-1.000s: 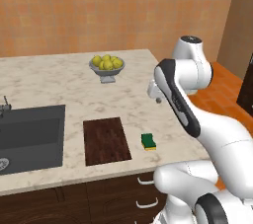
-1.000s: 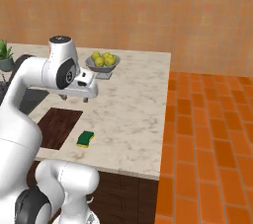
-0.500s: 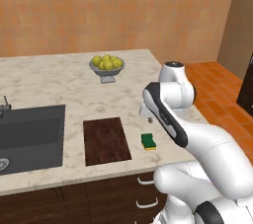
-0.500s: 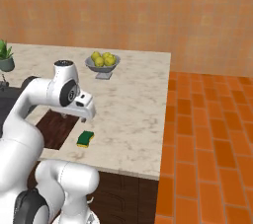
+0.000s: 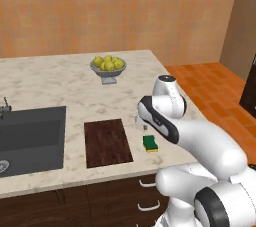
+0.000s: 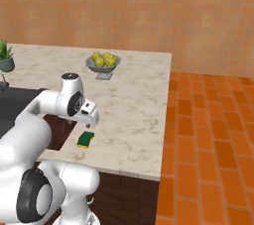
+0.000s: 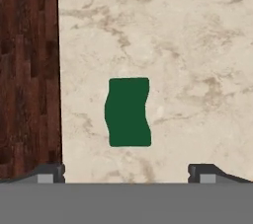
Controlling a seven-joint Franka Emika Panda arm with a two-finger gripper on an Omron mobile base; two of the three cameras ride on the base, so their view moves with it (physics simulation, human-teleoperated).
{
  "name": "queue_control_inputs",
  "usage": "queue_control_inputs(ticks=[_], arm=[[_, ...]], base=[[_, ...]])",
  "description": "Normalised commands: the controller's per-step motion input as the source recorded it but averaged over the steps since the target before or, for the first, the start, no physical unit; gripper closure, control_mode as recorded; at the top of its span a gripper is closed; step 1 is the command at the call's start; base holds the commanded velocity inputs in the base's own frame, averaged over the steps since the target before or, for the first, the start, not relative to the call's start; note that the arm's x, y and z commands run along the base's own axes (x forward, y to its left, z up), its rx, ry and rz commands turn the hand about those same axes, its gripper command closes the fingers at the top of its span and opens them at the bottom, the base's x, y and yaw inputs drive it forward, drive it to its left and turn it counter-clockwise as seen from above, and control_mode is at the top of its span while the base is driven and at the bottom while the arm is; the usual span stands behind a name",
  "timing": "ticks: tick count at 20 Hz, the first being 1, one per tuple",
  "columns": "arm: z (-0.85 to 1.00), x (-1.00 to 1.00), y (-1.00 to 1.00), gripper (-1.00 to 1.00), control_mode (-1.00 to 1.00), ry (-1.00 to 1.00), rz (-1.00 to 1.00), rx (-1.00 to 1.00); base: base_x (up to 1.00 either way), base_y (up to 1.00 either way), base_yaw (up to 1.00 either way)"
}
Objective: Pick up the sponge from the counter and clean the cutting board by briefly scrubbing or pressing down on the cutting board. Once finished, release the sponge.
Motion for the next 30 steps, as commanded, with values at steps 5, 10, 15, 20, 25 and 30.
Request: queue_control_inputs(ticks=[5, 10, 15, 20, 25, 30], arm=[[-0.42, 0.16, 0.07, -1.00, -1.00, 0.01, 0.00, 0.00], [-0.36, 0.00, 0.00, -1.00, -1.00, 0.05, 0.00, 0.00], [-0.34, 0.00, 0.00, -1.00, -1.00, 0.07, 0.00, 0.00], [-0.25, 0.02, 0.00, -1.00, -1.00, 0.02, 0.00, 0.00], [-0.21, 0.06, 0.00, -1.00, -1.00, 0.00, 0.00, 0.00], [-0.24, 0.11, 0.03, -1.00, -1.00, 0.00, 0.00, 0.00]], base=[[0.00, 0.00, 0.00], [0.00, 0.00, 0.00], [0.00, 0.00, 0.00], [0.00, 0.00, 0.00], [0.00, 0.00, 0.00], [0.00, 0.00, 0.00]])
